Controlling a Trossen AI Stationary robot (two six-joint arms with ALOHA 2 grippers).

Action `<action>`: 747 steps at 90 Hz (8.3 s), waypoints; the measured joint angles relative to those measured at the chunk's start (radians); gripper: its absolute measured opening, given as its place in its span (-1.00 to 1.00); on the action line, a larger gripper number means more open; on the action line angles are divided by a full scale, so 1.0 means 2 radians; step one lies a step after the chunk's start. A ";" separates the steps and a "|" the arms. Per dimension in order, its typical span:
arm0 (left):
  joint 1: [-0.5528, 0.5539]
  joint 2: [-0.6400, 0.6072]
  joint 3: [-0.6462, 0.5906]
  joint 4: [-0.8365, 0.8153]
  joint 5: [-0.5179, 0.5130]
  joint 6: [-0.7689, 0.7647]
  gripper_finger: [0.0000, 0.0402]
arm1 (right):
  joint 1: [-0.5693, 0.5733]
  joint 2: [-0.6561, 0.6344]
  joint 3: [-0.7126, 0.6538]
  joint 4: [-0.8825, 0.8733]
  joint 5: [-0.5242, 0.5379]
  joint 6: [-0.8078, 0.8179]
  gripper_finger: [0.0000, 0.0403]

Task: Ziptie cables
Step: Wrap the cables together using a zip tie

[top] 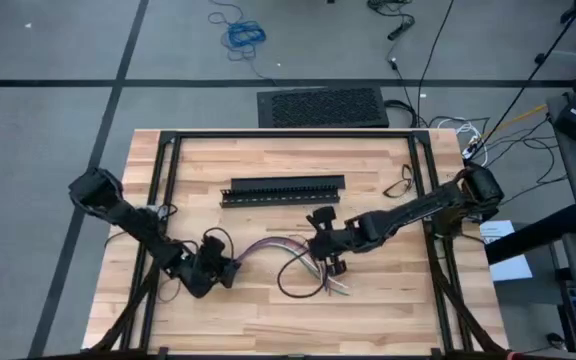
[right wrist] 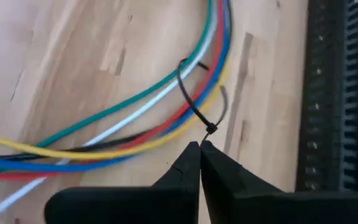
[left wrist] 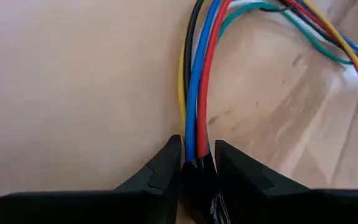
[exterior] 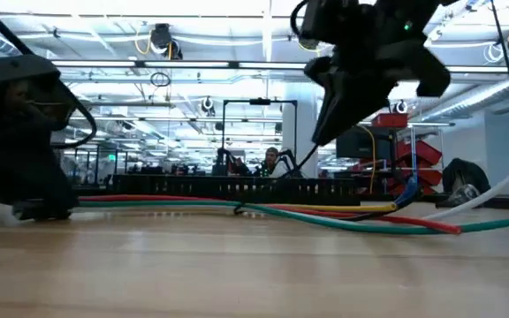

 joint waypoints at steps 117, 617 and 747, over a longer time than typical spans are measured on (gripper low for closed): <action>0.232 0.115 0.132 0.345 0.167 0.784 -0.50 | 0.065 -0.008 0.000 -0.034 0.024 0.086 -1.00; 0.373 0.253 0.307 0.262 0.650 0.877 -0.96 | 0.040 -0.040 -0.301 0.599 -0.023 -0.051 -0.73; 0.369 0.298 0.307 0.347 0.677 0.850 -0.96 | 0.092 -0.130 -0.302 0.410 0.061 0.048 -0.56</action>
